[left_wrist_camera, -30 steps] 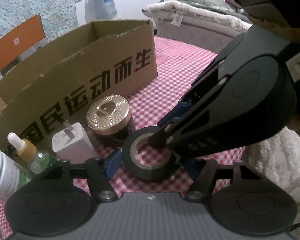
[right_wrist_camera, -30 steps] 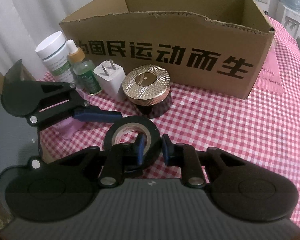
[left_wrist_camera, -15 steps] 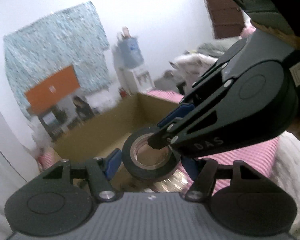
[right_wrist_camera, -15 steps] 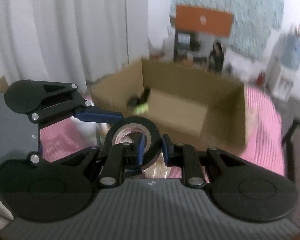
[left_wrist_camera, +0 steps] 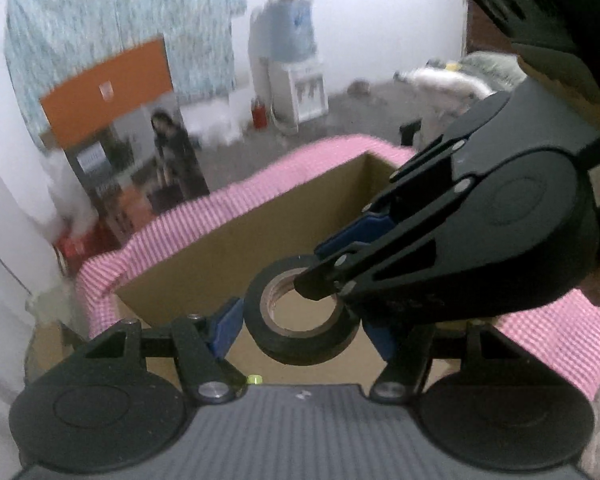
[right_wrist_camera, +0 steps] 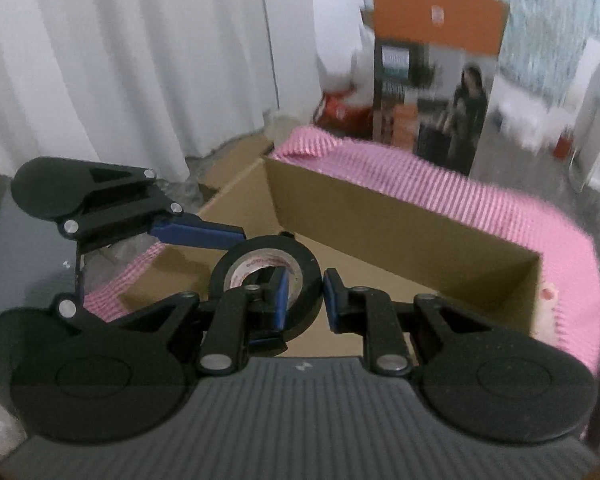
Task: Organize rigid objects
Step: 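Carry the tape roll into the cardboard box and open the right tool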
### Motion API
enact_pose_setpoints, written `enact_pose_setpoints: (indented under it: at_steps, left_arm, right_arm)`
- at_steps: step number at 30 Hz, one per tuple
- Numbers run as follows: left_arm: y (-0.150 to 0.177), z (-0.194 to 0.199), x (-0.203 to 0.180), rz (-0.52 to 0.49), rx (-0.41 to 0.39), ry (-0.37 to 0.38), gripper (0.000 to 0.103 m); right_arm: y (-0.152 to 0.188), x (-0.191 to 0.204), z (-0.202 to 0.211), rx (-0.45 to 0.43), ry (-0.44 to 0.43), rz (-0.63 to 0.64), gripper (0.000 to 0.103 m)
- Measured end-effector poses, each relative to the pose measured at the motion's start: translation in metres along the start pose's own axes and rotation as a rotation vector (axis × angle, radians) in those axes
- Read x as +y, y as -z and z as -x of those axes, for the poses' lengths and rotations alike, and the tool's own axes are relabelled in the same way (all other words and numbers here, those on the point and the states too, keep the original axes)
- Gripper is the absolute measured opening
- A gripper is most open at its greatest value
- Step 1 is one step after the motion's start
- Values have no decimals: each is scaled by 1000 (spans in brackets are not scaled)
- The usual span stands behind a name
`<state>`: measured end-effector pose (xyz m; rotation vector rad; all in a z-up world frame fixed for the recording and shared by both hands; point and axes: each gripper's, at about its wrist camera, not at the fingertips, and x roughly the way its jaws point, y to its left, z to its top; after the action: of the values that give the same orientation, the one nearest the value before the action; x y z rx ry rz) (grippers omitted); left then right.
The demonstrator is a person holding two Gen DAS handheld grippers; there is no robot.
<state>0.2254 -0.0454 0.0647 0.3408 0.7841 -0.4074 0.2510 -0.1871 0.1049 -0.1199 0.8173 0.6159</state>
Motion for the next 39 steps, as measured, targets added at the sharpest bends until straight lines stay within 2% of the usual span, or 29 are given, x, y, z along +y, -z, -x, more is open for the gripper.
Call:
enact_pose_setpoints:
  at_steps: [3,8,14,18,30,34,37,39]
  left_arm:
    - [-7,-35,17,34,79,20,67]
    - [-11,-75,34,72,178,31,67]
    - [-15,-114,45,76,270,15,67]
    - [-13,-125,43,66,303,5,67]
    - [-6,-137,43,84,357,-4,67]
    - [-7,-129,44,101,339,-14,69]
    - [-10,-111,47,121,307,-17,74]
    - [-13,-98,50,135,279,-16,79]
  right_arm:
    - [-16,-29,-42,80,-36,-74,18]
    - [-22,-54,-102,175,-67,-149,17]
    - [-21,-65,-148,246,-74,-172,17]
    - [-21,-70,-169,277,-73,-181,17]
    - [-12,-78,-192,284,-107,-229,22]
    - [-13,-81,-184,271,-123,-257,31]
    - [-17,-81,-169,233,-121,-278,44]
    - [-19,-80,-152,198,-128,-290,47]
